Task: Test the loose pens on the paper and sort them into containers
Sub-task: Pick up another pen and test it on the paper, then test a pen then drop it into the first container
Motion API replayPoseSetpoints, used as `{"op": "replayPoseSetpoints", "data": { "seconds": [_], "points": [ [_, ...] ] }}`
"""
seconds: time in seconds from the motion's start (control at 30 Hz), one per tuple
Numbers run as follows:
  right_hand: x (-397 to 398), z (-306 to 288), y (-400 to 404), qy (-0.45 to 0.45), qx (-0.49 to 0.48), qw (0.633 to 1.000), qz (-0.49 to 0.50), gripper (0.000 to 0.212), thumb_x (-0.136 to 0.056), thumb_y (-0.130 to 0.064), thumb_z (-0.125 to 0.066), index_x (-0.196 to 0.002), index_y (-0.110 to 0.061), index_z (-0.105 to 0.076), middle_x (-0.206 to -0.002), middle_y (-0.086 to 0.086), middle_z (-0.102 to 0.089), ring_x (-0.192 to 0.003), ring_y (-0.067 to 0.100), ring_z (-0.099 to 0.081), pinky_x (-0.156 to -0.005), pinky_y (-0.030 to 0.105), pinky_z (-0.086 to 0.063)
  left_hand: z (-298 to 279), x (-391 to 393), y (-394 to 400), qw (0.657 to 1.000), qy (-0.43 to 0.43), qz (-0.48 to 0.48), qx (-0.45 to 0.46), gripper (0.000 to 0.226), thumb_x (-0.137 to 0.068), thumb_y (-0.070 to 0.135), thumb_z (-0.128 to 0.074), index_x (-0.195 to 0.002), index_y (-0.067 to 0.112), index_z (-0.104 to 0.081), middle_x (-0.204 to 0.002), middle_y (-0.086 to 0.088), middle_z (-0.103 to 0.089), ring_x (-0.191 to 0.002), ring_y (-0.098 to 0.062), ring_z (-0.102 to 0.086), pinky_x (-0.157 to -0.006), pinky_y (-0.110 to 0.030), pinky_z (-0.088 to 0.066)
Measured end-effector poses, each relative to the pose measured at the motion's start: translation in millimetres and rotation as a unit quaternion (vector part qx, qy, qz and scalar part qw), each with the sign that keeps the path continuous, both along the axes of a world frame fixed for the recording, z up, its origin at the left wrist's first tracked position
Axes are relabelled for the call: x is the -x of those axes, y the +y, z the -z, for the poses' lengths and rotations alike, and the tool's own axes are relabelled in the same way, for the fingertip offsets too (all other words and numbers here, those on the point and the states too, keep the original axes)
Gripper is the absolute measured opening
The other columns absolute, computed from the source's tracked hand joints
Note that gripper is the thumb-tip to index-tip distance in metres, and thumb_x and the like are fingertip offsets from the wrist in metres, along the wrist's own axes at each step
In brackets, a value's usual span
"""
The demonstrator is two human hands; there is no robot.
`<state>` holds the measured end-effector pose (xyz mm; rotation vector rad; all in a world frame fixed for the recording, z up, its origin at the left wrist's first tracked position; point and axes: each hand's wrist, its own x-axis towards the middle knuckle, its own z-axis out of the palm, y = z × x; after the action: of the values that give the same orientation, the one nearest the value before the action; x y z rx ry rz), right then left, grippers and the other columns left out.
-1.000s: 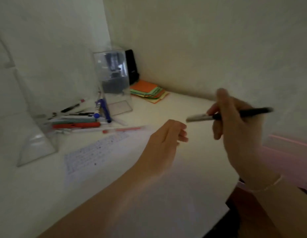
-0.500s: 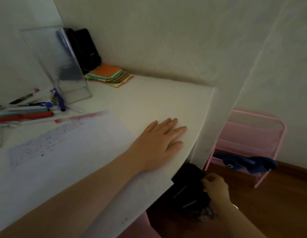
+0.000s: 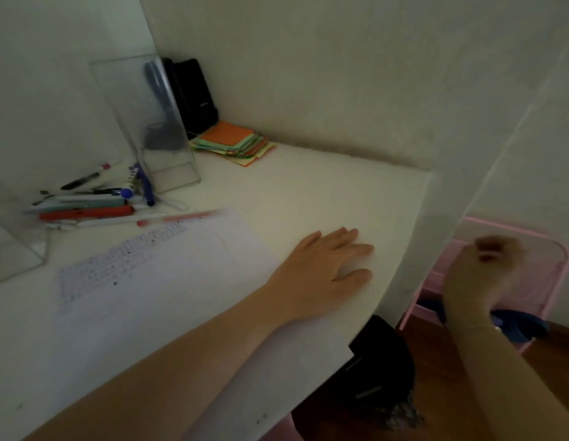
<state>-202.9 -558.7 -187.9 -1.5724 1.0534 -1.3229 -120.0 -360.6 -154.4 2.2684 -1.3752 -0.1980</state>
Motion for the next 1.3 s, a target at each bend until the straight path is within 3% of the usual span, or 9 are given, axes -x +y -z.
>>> {"op": "replayPoseSetpoints", "data": {
  "seconds": [0.1,0.23,0.43,0.6,0.8,0.87,0.97,1.07,1.3],
  "points": [
    [-28,-98,44,-0.139,0.137,0.975,-0.110,0.035,-0.064,0.003,-0.043,-0.075,-0.030,-0.042,-0.079,-0.006,-0.046,-0.063,-0.003,-0.043,-0.064,0.011,-0.036,-19,-2,4,0.935,0.275,-0.056,0.218,0.020,-0.093,0.024,-0.056,-0.111,0.022,-0.065,-0.112,0.013,-0.065,-0.107,0.005,-0.056,-0.094,-0.013,-0.037],
    [-79,-175,129,-0.024,0.235,0.908,-0.346,0.022,-0.072,0.000,-0.052,-0.079,-0.021,-0.056,-0.082,0.002,-0.061,-0.064,0.008,-0.053,-0.060,0.016,-0.041,-46,-20,32,0.755,0.409,-0.215,0.465,0.017,-0.091,0.001,-0.051,-0.088,0.010,-0.065,-0.084,-0.004,-0.070,-0.083,-0.010,-0.067,-0.074,-0.022,-0.053],
    [-160,-153,239,0.339,0.386,0.662,-0.545,0.026,-0.087,-0.012,-0.052,-0.111,-0.014,-0.060,-0.115,0.005,-0.059,-0.102,0.022,-0.057,-0.088,0.032,-0.048,-51,-49,132,0.900,0.094,-0.370,0.208,0.017,-0.094,0.022,-0.048,-0.084,0.020,-0.062,-0.079,0.007,-0.065,-0.064,-0.002,-0.057,-0.065,-0.022,-0.047],
    [-186,-121,289,0.473,0.419,0.559,-0.537,0.033,-0.089,-0.018,-0.056,-0.120,-0.016,-0.048,-0.115,0.008,-0.054,-0.102,0.024,-0.056,-0.080,0.031,-0.045,-27,-55,216,0.914,-0.068,-0.398,0.025,0.018,-0.093,0.033,-0.047,-0.103,0.028,-0.060,-0.090,0.013,-0.050,-0.080,-0.008,-0.052,-0.073,-0.018,-0.040],
    [-204,-104,302,0.476,0.474,0.554,-0.492,0.031,-0.088,-0.016,-0.056,-0.118,-0.016,-0.050,-0.115,0.006,-0.056,-0.103,0.022,-0.056,-0.085,0.032,-0.047,-10,-56,254,0.915,-0.100,-0.388,0.035,0.011,-0.089,0.036,-0.050,-0.097,0.031,-0.055,-0.078,0.010,-0.054,-0.068,-0.007,-0.047,-0.063,-0.015,-0.031],
    [-208,-113,303,0.362,0.410,0.663,-0.511,0.017,-0.085,-0.019,-0.059,-0.101,-0.018,-0.055,-0.099,0.002,-0.058,-0.087,0.018,-0.057,-0.073,0.026,-0.046,-11,-57,256,0.907,-0.075,-0.407,0.082,0.006,-0.088,0.037,-0.053,-0.093,0.034,-0.052,-0.067,0.011,-0.050,-0.061,-0.005,-0.046,-0.061,-0.015,-0.032],
    [-204,-136,306,0.150,0.061,0.801,-0.576,0.020,-0.081,-0.012,-0.068,-0.095,-0.005,-0.056,-0.084,0.009,-0.060,-0.072,0.020,-0.060,-0.062,0.027,-0.054,-21,-57,258,0.882,-0.061,-0.434,0.171,0.015,-0.087,0.050,-0.052,-0.093,0.039,-0.044,-0.063,0.011,-0.050,-0.056,-0.001,-0.049,-0.054,-0.012,-0.034],
    [-193,-139,313,0.088,-0.163,0.751,-0.634,0.018,-0.084,-0.007,-0.065,-0.097,0.000,-0.055,-0.085,0.015,-0.062,-0.070,0.021,-0.065,-0.060,0.029,-0.059,-28,-55,259,0.876,-0.057,-0.425,0.219,0.042,-0.077,0.071,-0.036,-0.106,0.042,-0.040,-0.078,0.015,-0.053,-0.064,0.003,-0.054,-0.056,-0.010,-0.038],
    [-180,-114,327,0.077,-0.232,0.651,-0.719,0.016,-0.083,-0.005,-0.062,-0.070,-0.008,-0.054,-0.061,0.007,-0.052,-0.054,0.014,-0.049,-0.052,0.024,-0.046,-19,-61,262,0.889,-0.038,-0.371,0.266,0.038,-0.097,0.046,-0.029,-0.108,0.023,-0.058,-0.087,0.010,-0.061,-0.076,-0.004,-0.056,-0.067,-0.010,-0.041]
  ]
}}
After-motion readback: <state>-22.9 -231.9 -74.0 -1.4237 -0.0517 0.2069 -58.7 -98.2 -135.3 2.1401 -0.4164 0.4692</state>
